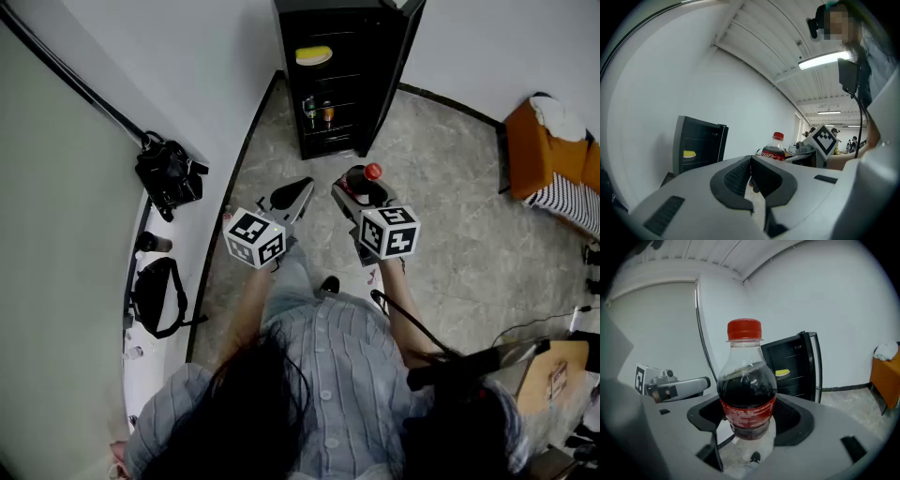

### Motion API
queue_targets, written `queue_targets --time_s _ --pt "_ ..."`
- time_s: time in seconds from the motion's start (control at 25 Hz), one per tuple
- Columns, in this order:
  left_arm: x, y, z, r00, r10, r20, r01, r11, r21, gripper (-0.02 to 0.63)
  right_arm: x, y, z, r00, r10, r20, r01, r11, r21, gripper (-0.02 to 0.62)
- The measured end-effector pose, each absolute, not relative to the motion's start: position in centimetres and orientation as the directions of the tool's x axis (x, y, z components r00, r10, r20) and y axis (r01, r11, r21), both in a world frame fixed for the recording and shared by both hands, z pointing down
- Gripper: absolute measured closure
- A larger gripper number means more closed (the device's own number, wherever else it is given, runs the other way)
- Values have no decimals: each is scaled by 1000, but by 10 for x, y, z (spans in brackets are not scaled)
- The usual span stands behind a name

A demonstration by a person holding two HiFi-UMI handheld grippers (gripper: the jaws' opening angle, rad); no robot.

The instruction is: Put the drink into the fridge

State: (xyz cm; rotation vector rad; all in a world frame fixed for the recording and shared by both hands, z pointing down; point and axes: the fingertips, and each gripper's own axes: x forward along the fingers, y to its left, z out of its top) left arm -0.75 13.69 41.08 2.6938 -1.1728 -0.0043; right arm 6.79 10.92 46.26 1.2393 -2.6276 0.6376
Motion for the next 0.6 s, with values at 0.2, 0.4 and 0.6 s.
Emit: queue_targets --time_s 0.2,0.4,0.6 --pt "2 147 417 696 -713 91 -714 -671 200 598 70 121 470 -648 -683 336 -761 561 -326 298" --pt "3 147 420 695 -711 103 -715 -669 205 598 70 123 470 -655 -682 324 -754 561 -342 298" --pt "7 147 425 701 -704 112 -709 -671 219 598 70 123 469 -664 -679 314 -745 564 -355 298"
